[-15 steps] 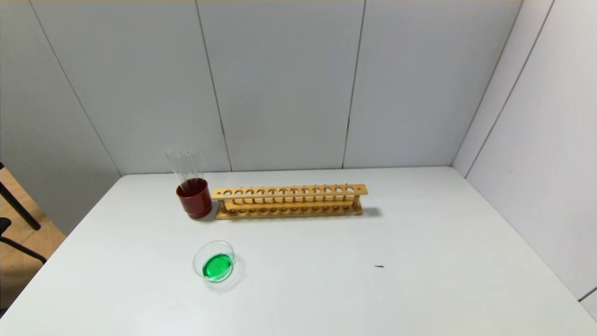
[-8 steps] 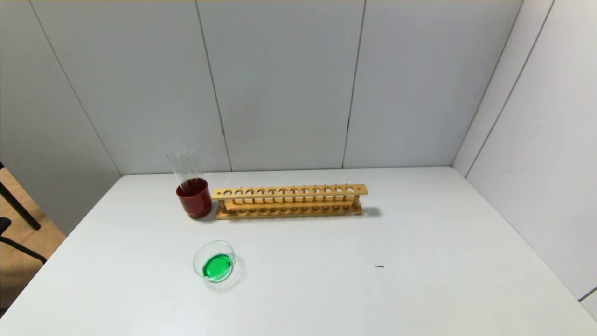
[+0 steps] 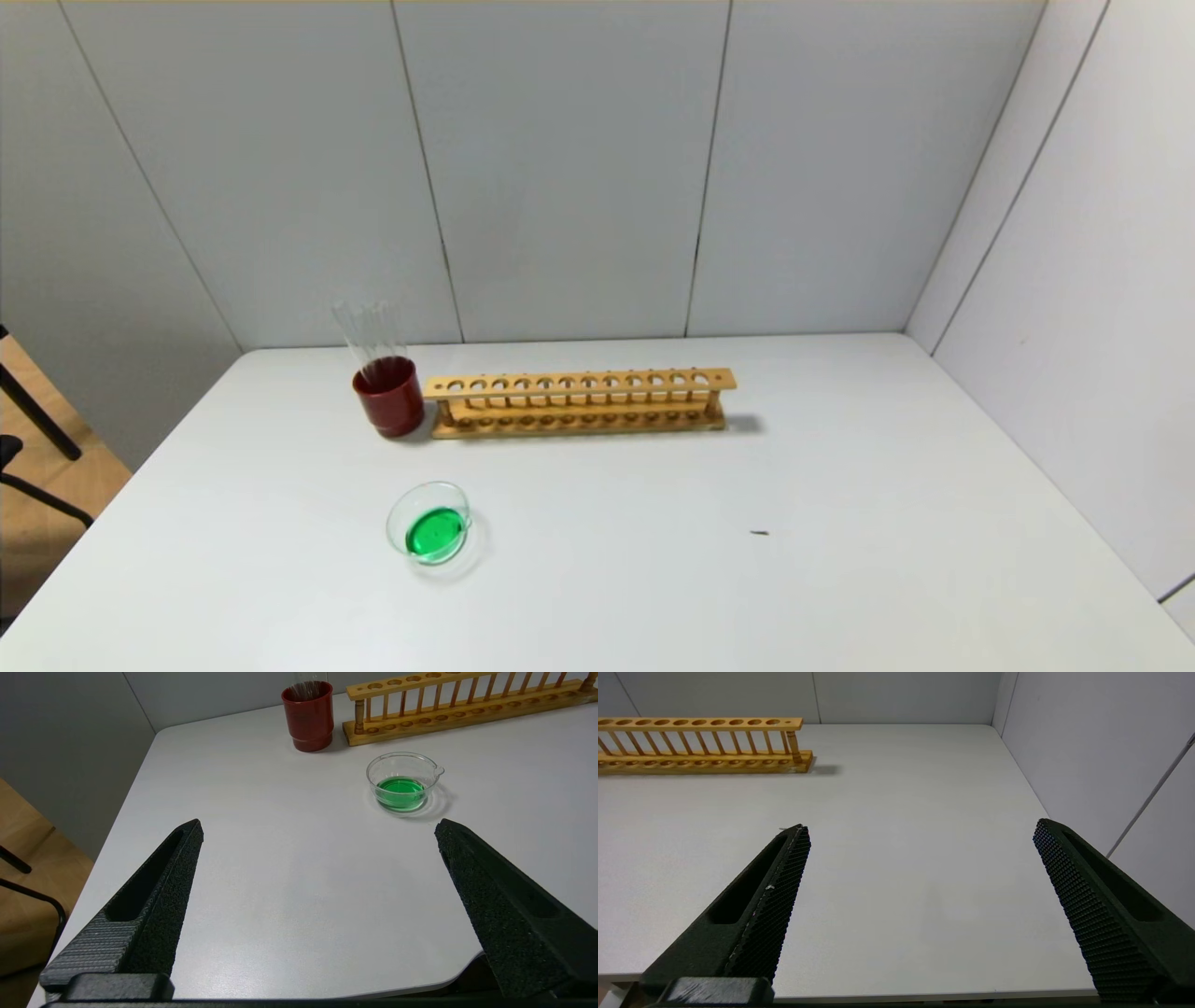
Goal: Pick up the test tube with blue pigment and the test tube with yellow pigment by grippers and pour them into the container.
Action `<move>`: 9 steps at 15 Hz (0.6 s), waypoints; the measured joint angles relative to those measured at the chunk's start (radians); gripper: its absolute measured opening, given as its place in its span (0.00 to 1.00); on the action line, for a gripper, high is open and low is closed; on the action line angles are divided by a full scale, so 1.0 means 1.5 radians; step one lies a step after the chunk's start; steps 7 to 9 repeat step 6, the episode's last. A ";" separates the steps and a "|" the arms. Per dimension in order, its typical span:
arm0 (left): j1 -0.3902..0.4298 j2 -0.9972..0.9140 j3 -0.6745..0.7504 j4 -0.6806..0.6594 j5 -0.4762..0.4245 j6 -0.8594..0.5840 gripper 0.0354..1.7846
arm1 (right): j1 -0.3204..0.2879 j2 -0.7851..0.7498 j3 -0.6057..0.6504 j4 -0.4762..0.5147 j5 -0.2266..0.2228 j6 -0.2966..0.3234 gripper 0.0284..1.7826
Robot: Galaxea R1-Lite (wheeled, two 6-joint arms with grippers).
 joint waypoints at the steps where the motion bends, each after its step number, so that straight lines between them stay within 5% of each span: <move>1: 0.000 0.000 0.000 0.000 0.000 0.000 0.98 | 0.000 0.000 0.000 0.000 0.000 0.000 0.98; 9: 0.000 0.000 0.000 -0.004 0.004 -0.022 0.98 | 0.000 0.000 0.000 0.000 0.000 0.001 0.98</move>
